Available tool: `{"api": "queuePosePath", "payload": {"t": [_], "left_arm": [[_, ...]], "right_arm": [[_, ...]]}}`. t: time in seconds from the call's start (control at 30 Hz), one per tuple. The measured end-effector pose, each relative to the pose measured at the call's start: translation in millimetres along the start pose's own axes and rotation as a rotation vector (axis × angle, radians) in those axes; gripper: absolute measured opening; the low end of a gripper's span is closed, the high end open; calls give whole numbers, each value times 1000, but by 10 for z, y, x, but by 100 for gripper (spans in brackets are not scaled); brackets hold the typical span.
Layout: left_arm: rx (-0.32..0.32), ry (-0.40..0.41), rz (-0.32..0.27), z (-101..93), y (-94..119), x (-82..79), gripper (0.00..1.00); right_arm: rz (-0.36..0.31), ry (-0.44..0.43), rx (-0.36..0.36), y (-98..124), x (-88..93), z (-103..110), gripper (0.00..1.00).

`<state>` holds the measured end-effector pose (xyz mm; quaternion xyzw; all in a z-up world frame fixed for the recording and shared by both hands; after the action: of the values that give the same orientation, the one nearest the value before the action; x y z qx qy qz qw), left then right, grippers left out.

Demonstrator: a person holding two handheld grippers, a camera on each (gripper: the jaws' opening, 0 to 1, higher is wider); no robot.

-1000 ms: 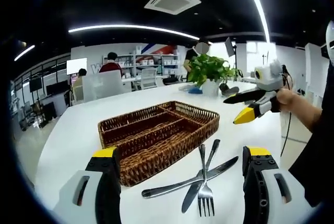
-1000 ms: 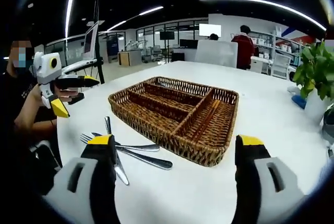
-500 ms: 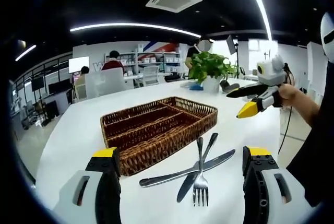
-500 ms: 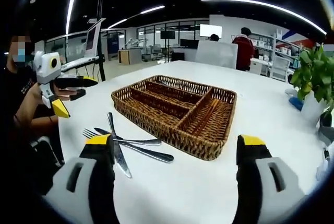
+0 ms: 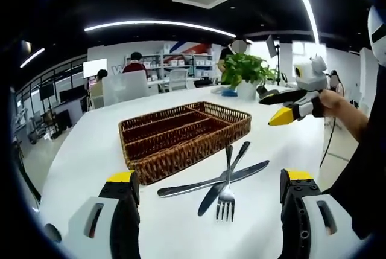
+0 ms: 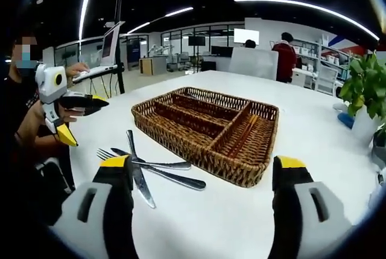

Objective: Arrange the knives, forks, and spoons in their matching storage slots by inserting each utensil handle-first until every utensil is classified and aligned in the correct compartment

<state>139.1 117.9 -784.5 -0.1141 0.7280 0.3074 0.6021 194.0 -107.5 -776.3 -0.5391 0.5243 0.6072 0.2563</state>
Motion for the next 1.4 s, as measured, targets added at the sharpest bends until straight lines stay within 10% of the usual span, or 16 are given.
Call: {"api": "queuePosePath", "payload": {"t": [0.7,1.4], "left_arm": [[20,101,74,-159,-23,394,67],[15,420,113,-198,-114,630,29]], "right_arm": [[6,-4,-51,-64,86,142,89],[17,14,-86,-106,151,280,86]]}}
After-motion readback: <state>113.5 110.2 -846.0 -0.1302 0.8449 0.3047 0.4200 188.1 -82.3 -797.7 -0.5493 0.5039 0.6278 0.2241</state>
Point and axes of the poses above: the point that each gripper's makers call its tool centre point, and the gripper's own axes: y roughly backward along the fingers, z roughly to its left, x roughly out of its underside, the point moved 2 cm from there along y, roughly backward along the fingers, and after that the axes turned 14 degrees about x, right-handed, at the moved point
